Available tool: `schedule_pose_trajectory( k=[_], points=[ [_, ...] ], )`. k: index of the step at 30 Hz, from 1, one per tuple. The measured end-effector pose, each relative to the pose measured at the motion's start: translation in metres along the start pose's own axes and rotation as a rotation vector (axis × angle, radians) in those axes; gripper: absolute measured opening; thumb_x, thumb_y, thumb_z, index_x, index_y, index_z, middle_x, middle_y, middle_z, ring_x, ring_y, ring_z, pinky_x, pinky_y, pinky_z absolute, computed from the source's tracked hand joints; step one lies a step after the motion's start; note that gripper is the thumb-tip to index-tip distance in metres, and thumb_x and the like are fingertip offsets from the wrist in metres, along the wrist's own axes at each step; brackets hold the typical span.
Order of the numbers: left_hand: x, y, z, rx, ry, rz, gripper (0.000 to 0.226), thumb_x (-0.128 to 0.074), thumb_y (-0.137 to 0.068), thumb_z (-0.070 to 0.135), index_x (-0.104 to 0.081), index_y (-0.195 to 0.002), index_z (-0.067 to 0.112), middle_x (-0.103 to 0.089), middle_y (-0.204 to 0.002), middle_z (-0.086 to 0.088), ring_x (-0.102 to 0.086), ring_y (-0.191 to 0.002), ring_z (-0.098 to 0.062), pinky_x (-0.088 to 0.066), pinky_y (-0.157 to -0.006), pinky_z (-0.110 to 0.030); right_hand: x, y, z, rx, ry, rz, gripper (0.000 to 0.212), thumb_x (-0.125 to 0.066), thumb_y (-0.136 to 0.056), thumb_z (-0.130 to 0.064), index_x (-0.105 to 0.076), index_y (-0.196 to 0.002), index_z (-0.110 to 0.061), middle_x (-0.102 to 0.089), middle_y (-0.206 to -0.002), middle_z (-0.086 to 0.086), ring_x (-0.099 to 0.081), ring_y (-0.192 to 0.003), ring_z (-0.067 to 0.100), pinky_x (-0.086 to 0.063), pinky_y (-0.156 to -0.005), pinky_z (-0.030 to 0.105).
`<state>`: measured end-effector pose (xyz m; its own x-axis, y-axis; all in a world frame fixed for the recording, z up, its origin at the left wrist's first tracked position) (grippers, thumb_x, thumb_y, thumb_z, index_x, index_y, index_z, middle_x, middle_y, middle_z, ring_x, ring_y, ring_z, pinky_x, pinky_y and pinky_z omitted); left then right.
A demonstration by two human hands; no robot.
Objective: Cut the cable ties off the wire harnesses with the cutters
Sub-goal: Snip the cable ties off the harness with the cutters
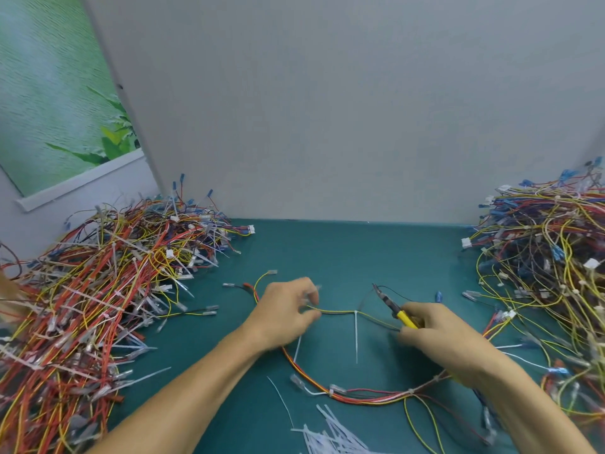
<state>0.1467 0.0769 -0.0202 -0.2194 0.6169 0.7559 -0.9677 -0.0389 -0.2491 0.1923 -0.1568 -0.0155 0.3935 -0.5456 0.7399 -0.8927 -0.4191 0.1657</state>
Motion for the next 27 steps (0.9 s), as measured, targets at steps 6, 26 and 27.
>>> schedule_pose_trajectory(
  k=[6, 26, 27],
  points=[
    [-0.053, -0.009, 0.039, -0.420, -0.676, -0.306, 0.038, -0.047, -0.083, 0.003, -0.056, -0.114, 0.023, -0.063, -0.101, -0.001, -0.060, -0.096, -0.030, -0.046, -0.066, -0.038, 0.004, 0.000, 0.004, -0.030, -0.115, -0.031, 0.023, -0.058, -0.076, -0.017, -0.057, -0.093, -0.002, -0.037, -0.064, -0.001, -0.034, -0.058, 0.013, -0.025, -0.059, 0.031],
    [-0.053, -0.029, 0.021, -0.253, -0.256, -0.192, 0.022, -0.051, -0.095, 0.021, -0.068, -0.109, 0.015, -0.058, -0.095, -0.008, -0.056, -0.090, -0.026, -0.042, -0.079, -0.029, 0.000, -0.004, 0.007, -0.055, -0.142, -0.055, 0.018, -0.057, -0.078, -0.011, -0.058, -0.093, -0.002, -0.039, -0.066, 0.001, -0.036, -0.060, 0.015, -0.027, -0.059, 0.031],
    [-0.052, -0.030, 0.018, -0.215, -0.205, -0.162, 0.022, -0.053, -0.096, 0.022, -0.069, -0.109, 0.015, -0.060, -0.094, -0.009, -0.057, -0.090, -0.025, -0.039, -0.079, -0.025, 0.000, -0.004, 0.007, -0.056, -0.142, -0.056, 0.019, -0.058, -0.078, -0.011, -0.059, -0.095, -0.002, -0.040, -0.067, 0.002, -0.037, -0.061, 0.016, -0.027, -0.060, 0.031]
  ],
)
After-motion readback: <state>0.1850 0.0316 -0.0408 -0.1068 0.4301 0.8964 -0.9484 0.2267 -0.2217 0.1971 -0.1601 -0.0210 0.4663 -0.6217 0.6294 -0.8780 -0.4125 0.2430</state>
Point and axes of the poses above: each hand's wrist, its own y-axis away from the middle knuckle, its own x-axis out of the back of the hand, z = x × y, the point moved 4 cm from there along -y, towards the middle knuckle
